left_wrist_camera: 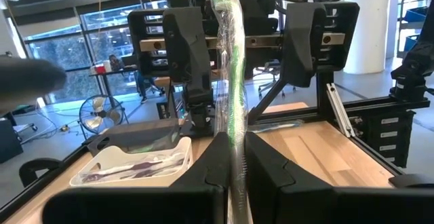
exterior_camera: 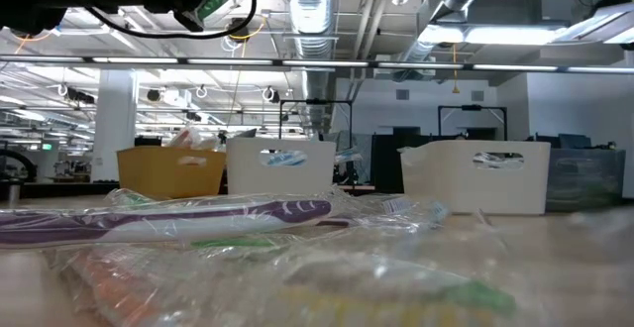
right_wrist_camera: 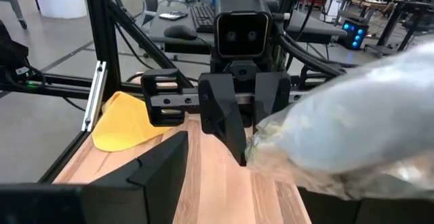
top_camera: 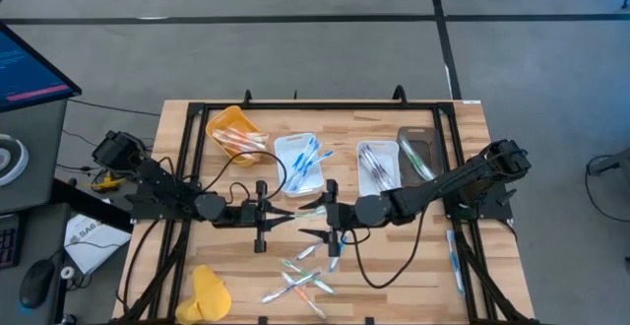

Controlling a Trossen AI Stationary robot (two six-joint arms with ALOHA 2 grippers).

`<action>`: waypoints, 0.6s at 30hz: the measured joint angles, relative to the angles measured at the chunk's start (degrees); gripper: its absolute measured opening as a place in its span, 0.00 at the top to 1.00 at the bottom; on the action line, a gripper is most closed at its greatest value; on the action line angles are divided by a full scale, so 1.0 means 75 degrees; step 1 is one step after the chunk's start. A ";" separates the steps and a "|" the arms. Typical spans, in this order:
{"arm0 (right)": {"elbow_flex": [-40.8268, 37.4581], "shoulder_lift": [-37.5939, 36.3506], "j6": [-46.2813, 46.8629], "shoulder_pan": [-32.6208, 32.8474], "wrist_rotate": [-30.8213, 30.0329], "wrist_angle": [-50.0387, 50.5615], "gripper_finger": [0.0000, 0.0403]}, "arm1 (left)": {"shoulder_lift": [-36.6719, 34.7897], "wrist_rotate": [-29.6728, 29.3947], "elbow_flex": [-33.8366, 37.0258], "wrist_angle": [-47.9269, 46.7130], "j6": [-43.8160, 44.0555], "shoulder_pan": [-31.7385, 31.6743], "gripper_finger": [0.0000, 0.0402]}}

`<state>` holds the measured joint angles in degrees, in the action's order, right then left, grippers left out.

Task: Pick & Place Toothbrushes
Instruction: Put the top green toothbrush into the black bin

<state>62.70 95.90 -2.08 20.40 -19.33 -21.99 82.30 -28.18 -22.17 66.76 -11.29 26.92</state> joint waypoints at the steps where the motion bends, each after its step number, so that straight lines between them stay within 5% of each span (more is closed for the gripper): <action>1: 0.0000 -0.0001 0.0000 0.0000 0.0000 -0.0013 0.39 | 0.0000 0.0000 0.0000 0.0000 -0.0001 0.0000 0.96; 18: 0.0000 -0.0003 -0.0184 -0.0032 0.0000 0.0052 0.39 | 0.0000 0.0000 0.0000 -0.0184 -0.0002 -0.0095 0.96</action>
<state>62.70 95.88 -3.46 20.17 -19.33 -21.60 82.30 -28.18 -22.17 65.39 -11.31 26.21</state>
